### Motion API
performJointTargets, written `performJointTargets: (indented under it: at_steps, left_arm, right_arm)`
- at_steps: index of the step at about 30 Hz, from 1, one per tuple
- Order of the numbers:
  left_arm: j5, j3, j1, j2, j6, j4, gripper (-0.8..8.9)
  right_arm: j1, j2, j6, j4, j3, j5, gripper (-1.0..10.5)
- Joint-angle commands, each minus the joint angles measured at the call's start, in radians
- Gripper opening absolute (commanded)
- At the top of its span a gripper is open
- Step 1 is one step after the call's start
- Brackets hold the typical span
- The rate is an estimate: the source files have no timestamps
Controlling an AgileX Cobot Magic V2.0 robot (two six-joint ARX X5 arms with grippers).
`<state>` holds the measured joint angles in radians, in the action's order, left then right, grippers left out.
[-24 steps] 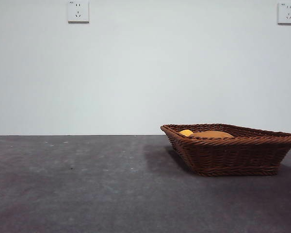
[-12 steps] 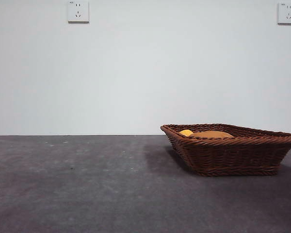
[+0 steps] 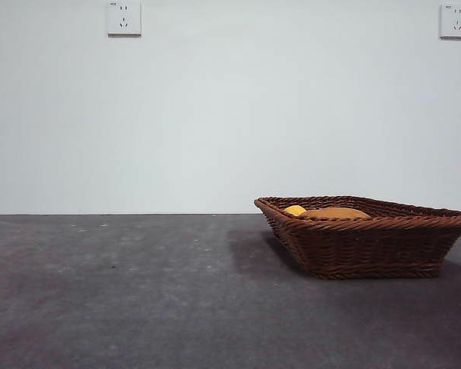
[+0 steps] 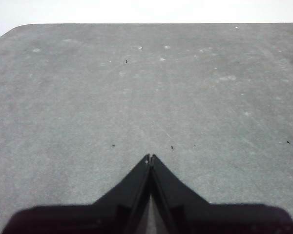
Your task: Help me put the vegetables on the table into the basket
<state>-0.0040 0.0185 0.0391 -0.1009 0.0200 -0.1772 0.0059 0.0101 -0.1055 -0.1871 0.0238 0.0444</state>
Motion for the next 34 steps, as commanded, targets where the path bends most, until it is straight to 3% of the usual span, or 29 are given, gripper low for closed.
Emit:
performJointTargets:
  at_steps: [1,34]
  left_arm:
    - [0.005,-0.01,0.003,-0.004,0.006,0.01,-0.03]
    - [0.005,-0.01,0.003,-0.115,0.005,0.022,-0.03]
  right_arm:
    - [-0.001,-0.001,-0.003,0.004,-0.01,0.001,0.0]
    - [-0.001,-0.001,-0.003,0.004,-0.01,0.001,0.0]
